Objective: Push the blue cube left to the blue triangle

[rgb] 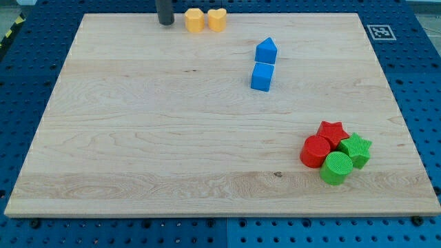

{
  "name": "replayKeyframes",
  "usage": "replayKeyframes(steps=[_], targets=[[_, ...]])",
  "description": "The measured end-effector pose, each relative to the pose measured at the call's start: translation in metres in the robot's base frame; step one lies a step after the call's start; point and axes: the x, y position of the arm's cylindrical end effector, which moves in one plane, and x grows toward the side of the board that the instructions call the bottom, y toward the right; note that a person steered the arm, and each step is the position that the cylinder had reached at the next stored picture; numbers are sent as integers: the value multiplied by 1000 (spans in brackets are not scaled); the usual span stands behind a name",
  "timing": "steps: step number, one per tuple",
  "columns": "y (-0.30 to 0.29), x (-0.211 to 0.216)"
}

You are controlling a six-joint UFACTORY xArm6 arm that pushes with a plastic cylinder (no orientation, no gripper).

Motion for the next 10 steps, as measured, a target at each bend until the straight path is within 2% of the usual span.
replayKeyframes(steps=[2,5,8,10], targets=[[21,1],[14,69],[14,79],[32,126]])
